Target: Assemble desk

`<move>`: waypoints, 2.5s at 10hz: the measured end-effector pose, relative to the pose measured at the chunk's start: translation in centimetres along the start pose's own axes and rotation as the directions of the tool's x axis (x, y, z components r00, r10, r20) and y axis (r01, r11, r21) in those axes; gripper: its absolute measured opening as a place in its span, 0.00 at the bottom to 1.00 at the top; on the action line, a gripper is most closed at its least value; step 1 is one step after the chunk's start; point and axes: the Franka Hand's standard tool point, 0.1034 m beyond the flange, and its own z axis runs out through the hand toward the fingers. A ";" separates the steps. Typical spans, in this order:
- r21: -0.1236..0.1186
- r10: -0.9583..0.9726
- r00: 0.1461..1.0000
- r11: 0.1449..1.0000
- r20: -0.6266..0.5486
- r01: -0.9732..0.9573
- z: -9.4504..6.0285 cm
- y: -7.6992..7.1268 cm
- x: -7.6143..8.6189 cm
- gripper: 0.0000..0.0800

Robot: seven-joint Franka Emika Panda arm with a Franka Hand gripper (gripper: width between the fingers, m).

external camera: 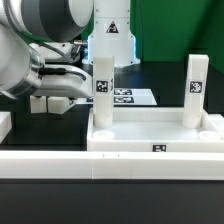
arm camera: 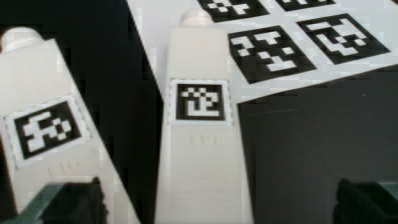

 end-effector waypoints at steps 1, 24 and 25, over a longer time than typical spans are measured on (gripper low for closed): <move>0.001 0.000 1.000 1.000 0.001 0.000 -0.1 0.0 0.0 0.81; -0.007 0.003 0.999 1.000 -0.051 -0.004 1.2 0.4 1.8 0.81; -0.007 0.004 0.999 1.000 -0.051 -0.004 1.2 0.4 1.8 0.81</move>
Offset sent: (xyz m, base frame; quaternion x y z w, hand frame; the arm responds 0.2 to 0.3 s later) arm 0.0000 0.0000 0.0000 0.0000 0.0000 0.0000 1.0000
